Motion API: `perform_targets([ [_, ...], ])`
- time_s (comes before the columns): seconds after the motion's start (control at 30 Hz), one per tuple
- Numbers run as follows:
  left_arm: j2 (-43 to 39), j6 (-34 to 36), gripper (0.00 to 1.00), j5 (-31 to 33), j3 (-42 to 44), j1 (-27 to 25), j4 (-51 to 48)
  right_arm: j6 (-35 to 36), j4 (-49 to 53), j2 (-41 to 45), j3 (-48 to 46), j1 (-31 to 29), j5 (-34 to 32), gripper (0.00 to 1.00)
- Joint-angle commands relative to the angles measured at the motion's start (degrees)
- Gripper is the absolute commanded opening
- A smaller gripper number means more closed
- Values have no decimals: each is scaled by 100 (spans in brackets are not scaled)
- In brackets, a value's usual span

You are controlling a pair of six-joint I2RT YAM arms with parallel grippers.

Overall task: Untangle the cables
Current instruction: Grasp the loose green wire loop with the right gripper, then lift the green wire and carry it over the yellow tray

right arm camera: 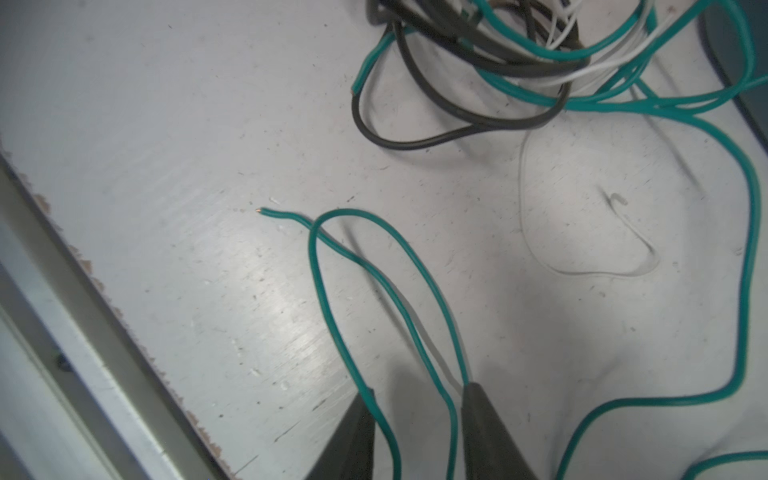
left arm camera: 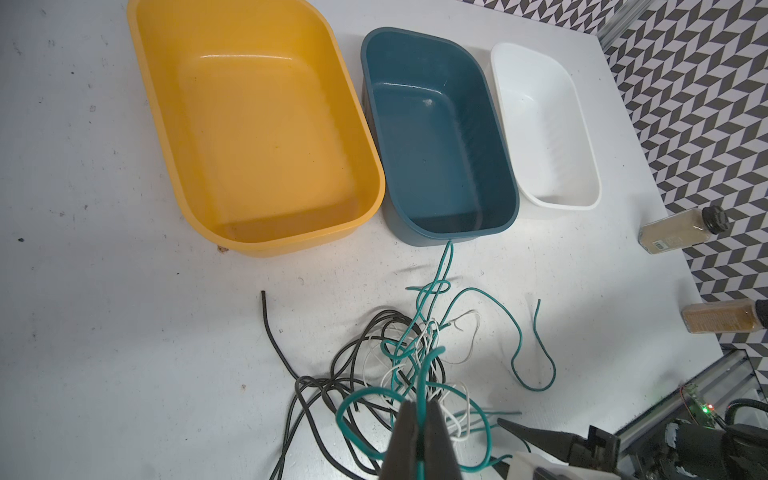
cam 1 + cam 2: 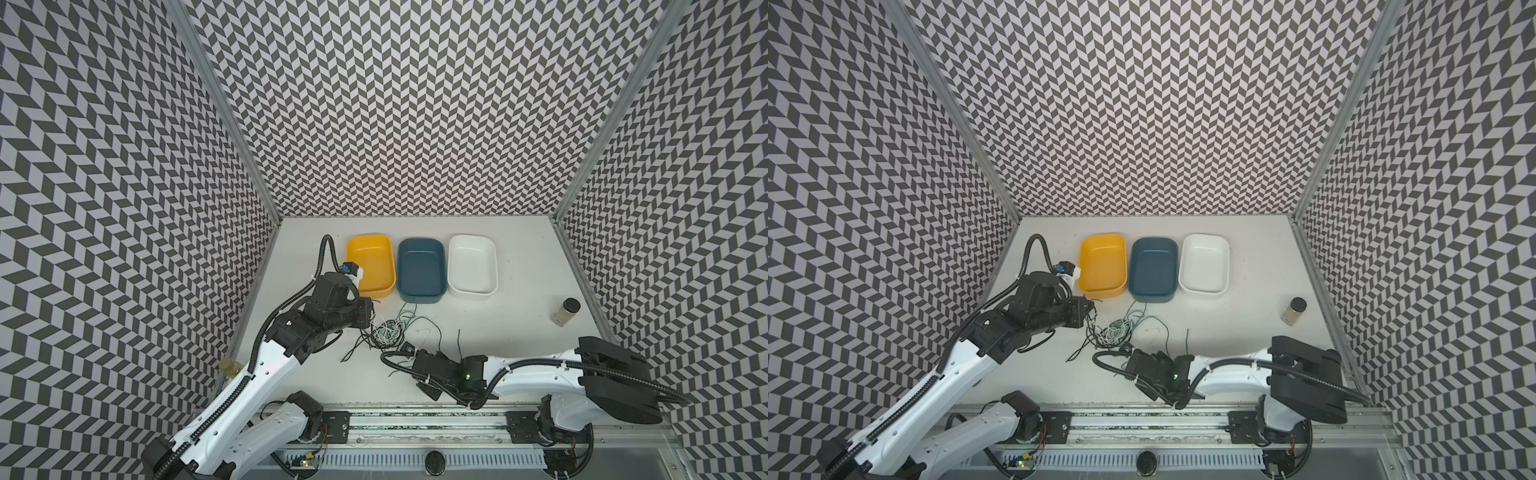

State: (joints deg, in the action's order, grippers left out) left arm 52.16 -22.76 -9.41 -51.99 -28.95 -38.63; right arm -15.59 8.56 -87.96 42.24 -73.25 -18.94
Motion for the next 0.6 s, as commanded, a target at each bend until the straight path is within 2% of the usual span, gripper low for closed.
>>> perform_targets([
  [0.0, -101, 29, 0, 77, -67, 5, -40, -4, -233, -89, 117, -3, -329, 20],
  [0.27, -84, 35, 0, 54, -68, 5, -48, 56, -212, 35, 134, 13, -121, 0],
  [0.57, 20, 122, 0, 26, -229, -100, -268, 144, 391, 1659, -36, 12, -100, 0],
])
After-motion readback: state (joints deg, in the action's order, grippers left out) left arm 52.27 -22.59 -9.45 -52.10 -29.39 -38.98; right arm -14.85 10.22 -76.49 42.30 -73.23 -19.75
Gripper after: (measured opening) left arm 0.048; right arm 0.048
